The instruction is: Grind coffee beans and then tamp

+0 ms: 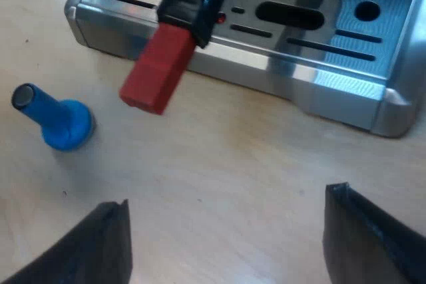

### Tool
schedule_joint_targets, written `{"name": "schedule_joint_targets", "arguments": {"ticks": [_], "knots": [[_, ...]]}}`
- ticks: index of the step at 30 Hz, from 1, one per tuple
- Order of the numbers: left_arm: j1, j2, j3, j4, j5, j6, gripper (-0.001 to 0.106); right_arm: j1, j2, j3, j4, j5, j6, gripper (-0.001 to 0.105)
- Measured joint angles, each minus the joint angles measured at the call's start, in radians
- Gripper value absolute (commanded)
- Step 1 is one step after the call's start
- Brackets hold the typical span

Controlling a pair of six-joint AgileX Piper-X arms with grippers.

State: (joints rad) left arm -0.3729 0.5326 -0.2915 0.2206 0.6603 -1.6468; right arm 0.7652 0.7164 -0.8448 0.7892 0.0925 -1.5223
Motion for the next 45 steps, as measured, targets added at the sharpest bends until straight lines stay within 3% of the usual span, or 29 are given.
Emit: {"name": "schedule_joint_targets", "arguments": {"ticks": [9,17,28,45], "knots": [[0.000,0.000,0.004,0.000,0.000,0.000,0.066,0.164,0.114,-0.013,-0.100,0.122,0.165,0.062],[0.000,0.000,0.004,0.000,0.000,0.000,0.066,0.169,0.255,-0.124,-0.105,0.132,0.284,0.062],[0.000,0.000,0.006,0.000,0.000,0.000,0.066,0.169,0.472,-0.291,-0.034,0.257,0.326,0.062],[0.000,0.000,0.006,0.000,0.000,0.000,0.066,0.099,0.612,-0.297,-0.034,0.203,0.359,0.062]]}}
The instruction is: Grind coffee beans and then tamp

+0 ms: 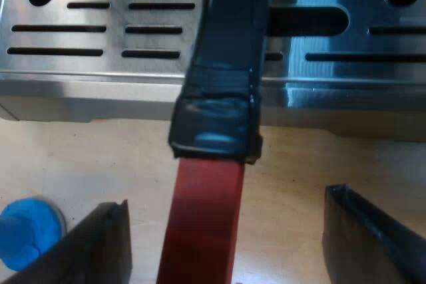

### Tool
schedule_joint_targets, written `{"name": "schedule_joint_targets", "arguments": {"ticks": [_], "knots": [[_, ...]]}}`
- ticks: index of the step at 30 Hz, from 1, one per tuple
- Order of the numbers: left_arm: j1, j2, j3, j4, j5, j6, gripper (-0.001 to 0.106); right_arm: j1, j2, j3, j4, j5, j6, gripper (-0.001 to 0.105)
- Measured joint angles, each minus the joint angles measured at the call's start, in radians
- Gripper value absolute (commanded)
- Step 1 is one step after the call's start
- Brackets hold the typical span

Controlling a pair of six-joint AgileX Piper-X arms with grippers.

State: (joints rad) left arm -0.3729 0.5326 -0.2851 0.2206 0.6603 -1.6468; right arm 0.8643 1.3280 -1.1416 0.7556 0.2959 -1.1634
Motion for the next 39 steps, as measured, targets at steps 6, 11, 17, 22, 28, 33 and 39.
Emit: {"name": "schedule_joint_targets", "arguments": {"ticks": [6,11,17,22,28,33,39], "knots": [[0.000,0.000,0.000,0.000,0.000,0.000,0.066,-0.010,0.042,-0.002,-0.006,-0.007,0.000,0.062],[0.000,0.000,0.000,0.000,0.000,0.000,0.066,-0.010,0.086,-0.002,-0.046,-0.007,0.001,0.062],[0.000,0.000,0.000,0.000,0.000,0.000,0.066,-0.010,0.102,-0.002,-0.050,-0.007,0.001,0.062],[0.000,0.000,0.000,0.000,0.000,0.000,0.066,-0.010,0.105,-0.002,-0.050,-0.007,0.001,0.062],[0.000,0.000,0.000,0.000,0.000,0.000,0.066,-0.010,0.105,-0.002,-0.050,-0.010,0.002,0.062],[0.000,0.000,0.000,0.000,0.000,0.000,0.066,-0.010,0.105,-0.002,-0.050,-0.011,0.002,0.055],[0.000,0.000,0.000,0.000,0.000,0.000,0.066,-0.010,0.105,-0.002,-0.050,-0.013,0.005,0.022]]}}
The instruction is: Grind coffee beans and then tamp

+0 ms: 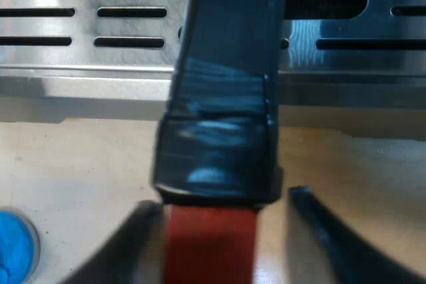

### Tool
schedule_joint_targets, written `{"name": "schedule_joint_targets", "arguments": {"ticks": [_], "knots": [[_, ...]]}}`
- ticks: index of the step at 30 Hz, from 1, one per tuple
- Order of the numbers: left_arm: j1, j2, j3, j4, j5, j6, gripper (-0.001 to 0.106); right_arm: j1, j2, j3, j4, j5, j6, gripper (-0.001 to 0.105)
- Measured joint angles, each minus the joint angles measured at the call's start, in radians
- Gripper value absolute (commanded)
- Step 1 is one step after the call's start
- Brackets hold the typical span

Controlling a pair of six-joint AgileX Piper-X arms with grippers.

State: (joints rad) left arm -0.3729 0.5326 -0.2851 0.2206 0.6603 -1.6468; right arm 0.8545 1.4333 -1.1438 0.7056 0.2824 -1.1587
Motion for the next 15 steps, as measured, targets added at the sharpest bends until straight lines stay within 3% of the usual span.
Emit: {"name": "schedule_joint_targets", "arguments": {"ticks": [5,15], "knots": [[0.000,0.000,0.000,0.000,0.000,0.000,0.066,-0.004,0.000,0.000,0.024,0.021,0.018,0.009],[0.000,0.000,0.000,0.000,0.000,0.000,0.066,-0.004,0.000,0.000,0.024,0.024,0.019,0.009]]}}
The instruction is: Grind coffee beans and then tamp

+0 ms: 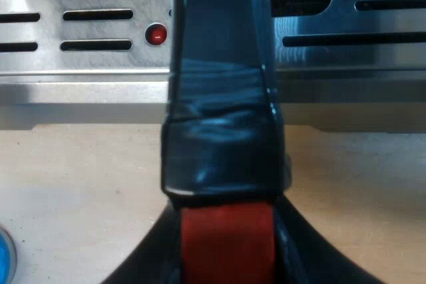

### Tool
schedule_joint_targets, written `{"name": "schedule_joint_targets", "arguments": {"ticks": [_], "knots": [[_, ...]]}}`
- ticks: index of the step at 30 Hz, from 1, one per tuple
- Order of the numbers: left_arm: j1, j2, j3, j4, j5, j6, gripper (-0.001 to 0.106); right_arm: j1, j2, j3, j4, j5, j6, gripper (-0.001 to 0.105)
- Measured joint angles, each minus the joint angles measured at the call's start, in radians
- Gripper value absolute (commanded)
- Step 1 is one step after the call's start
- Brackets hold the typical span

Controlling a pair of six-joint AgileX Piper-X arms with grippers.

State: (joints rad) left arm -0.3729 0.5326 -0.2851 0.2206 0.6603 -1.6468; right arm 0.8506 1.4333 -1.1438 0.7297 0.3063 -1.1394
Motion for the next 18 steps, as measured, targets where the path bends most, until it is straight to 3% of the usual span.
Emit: {"name": "schedule_joint_targets", "arguments": {"ticks": [7,10,18], "knots": [[0.000,0.000,0.000,0.000,0.000,0.000,0.066,0.000,0.000,0.000,0.000,0.000,0.000,0.008],[0.000,0.000,0.000,0.000,0.000,0.000,0.066,0.003,0.000,0.000,0.000,0.002,0.000,0.000],[0.000,0.000,0.000,0.000,0.000,0.000,0.066,0.020,-0.003,0.000,0.000,0.033,0.007,0.000]]}}
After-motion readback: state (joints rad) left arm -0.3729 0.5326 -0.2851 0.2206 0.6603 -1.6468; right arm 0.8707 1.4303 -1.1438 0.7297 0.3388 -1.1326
